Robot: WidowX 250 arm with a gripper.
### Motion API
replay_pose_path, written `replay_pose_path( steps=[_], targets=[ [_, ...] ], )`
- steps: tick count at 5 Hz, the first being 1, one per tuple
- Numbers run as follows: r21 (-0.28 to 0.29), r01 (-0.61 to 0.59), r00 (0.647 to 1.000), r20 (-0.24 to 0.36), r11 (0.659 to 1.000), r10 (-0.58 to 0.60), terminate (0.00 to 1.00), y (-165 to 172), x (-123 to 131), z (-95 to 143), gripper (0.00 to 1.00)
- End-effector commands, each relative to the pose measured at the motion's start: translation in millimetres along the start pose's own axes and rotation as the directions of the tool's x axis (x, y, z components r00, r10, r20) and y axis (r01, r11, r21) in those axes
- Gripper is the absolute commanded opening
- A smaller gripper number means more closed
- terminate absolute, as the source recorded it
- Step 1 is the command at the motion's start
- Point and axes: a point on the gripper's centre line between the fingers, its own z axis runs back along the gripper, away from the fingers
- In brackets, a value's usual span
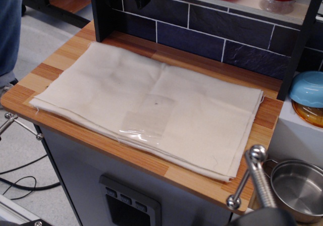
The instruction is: Fold cloth in half
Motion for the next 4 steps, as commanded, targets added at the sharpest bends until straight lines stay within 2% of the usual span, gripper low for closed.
replay_pose_path(
  steps=[1, 2, 3, 4],
  targets=[
    [0.000, 0.000, 1.000, 0.000, 1.000, 0.000, 0.00, 0.0, 0.0, 0.0, 1.00],
    [0.002, 0.025, 1.000, -0.004, 1.000, -0.025, 0.00, 17.0, -15.2, 2.7, 1.00],
    [0.000, 0.041, 0.999, 0.030, 0.999, -0.041, 0.00, 38.7, -35.1, 10.7, 1.00],
    [0.015, 0.062, 0.995, 0.079, 0.998, -0.063, 0.00, 60.9, -52.1, 8.0, 1.00]
  ],
)
